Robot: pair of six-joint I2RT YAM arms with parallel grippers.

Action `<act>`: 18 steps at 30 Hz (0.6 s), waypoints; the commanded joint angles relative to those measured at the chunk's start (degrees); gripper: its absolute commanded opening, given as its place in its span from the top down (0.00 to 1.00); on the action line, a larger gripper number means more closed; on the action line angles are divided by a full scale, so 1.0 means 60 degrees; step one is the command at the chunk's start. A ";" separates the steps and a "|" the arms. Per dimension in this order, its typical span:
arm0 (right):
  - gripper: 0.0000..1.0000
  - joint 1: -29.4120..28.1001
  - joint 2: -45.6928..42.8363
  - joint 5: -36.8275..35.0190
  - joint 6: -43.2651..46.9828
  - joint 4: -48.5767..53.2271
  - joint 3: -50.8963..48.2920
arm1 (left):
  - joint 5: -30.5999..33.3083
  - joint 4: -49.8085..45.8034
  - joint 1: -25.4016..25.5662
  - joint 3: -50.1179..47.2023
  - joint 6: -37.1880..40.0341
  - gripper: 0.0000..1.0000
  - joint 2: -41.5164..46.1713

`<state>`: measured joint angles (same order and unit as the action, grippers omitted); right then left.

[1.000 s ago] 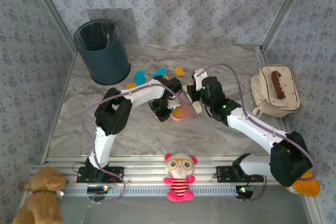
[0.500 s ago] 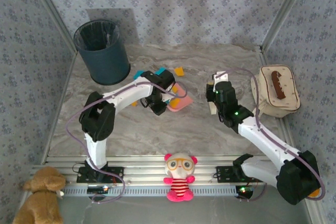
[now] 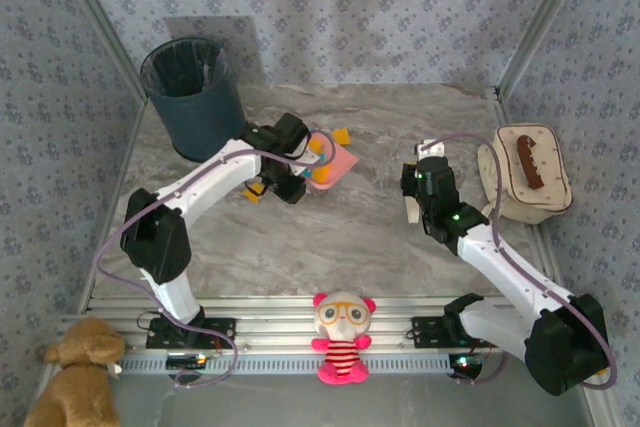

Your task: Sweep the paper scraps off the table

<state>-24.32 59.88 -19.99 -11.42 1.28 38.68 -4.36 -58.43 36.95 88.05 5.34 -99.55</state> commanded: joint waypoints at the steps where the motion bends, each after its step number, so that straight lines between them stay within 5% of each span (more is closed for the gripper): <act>1: 1.00 0.0057 -0.0194 0.0137 -0.0233 -0.0153 0.0019 | -0.0795 0.0038 -0.0341 0.0346 -0.0404 1.00 0.0568; 18: 1.00 0.0076 -0.0063 0.0320 -0.0381 -0.0184 0.0045 | -0.2194 0.0210 -0.2540 0.1584 -0.1479 1.00 0.1218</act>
<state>-24.23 59.88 -18.41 -12.69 1.34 38.59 -14.46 -57.80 23.99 94.21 -1.19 -94.28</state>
